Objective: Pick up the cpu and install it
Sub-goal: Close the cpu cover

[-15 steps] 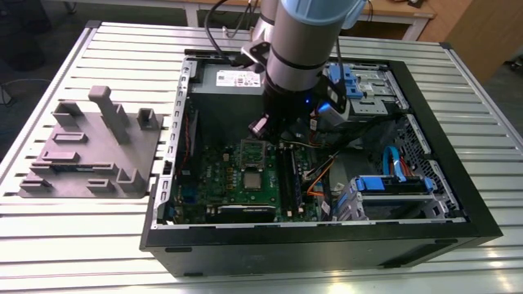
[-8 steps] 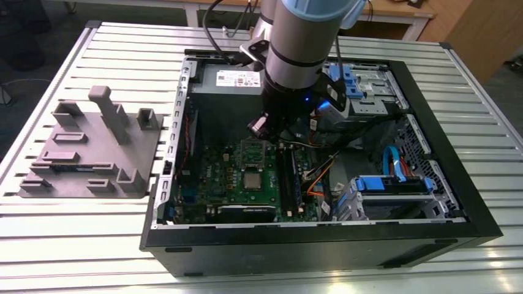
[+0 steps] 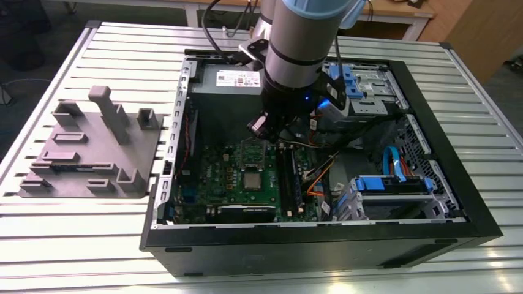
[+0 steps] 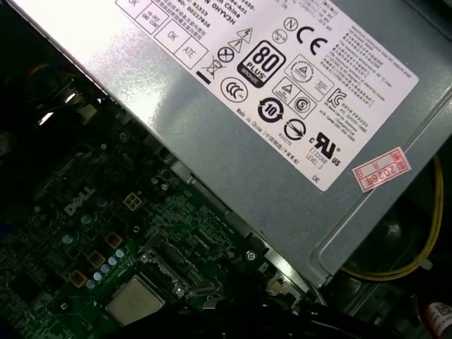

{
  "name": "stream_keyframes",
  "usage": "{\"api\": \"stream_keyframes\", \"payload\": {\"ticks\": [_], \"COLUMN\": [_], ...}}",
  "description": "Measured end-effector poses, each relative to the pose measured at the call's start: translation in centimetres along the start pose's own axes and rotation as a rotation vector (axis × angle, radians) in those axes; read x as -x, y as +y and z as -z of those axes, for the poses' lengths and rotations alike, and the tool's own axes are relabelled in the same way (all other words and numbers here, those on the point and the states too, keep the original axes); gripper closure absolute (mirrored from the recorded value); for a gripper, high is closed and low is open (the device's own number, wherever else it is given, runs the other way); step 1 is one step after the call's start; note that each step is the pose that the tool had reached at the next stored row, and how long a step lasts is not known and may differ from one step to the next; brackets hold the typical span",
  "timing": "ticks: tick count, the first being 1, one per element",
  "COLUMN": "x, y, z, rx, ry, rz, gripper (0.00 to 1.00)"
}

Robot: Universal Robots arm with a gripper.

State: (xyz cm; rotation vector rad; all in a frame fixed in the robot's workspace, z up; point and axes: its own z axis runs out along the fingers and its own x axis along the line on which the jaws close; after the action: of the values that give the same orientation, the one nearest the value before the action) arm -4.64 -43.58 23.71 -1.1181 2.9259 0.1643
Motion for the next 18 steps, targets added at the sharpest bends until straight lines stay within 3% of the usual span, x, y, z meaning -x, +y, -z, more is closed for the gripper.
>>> {"api": "stream_keyframes", "payload": {"ticks": [13,18], "x": [-0.05,-0.05], "y": [0.09,0.11], "z": [0.29,0.34], "rx": [0.0021,0.0052], "ry": [0.0028,0.0083], "rz": [0.013,0.042], "gripper": [0.90,0.90]}}
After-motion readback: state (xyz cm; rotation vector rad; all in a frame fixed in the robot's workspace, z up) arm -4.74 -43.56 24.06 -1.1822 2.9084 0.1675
